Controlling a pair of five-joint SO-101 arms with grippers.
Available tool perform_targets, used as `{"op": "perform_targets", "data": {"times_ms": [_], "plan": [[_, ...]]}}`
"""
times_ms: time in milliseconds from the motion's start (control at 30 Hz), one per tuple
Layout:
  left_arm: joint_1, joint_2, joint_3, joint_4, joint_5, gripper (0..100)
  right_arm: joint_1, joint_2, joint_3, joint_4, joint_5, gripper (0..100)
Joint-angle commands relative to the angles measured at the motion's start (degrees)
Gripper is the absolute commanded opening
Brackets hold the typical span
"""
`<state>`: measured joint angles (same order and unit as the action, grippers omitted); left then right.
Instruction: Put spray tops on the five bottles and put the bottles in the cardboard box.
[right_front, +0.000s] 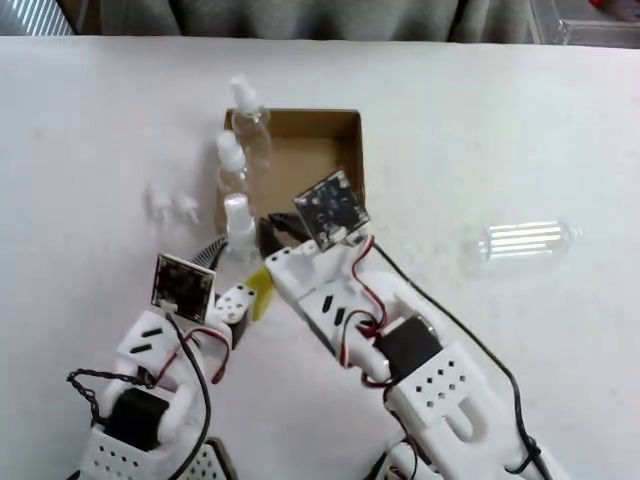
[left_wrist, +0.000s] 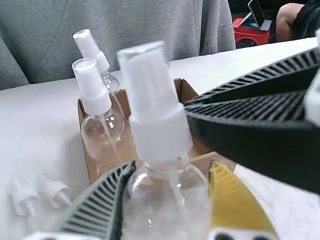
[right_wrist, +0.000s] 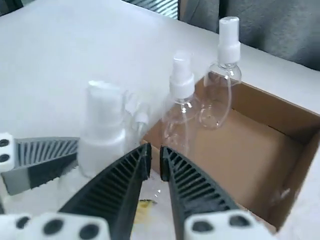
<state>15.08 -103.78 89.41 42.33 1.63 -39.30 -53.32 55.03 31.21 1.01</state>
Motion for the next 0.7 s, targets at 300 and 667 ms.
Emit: {"op": "perform_targets", "data": {"times_ms": [300, 667], "plan": [[-0.2, -0.7, -1.8, -0.6, -0.3, 2, 10.9, -4.5, -0.4, 21.6, 0.4, 1.5], [-6.7, -0.7, -1.8, -15.7, -0.1, 2, 24.1, -15.5, 15.7, 28.2, 7.9, 1.5]]}}
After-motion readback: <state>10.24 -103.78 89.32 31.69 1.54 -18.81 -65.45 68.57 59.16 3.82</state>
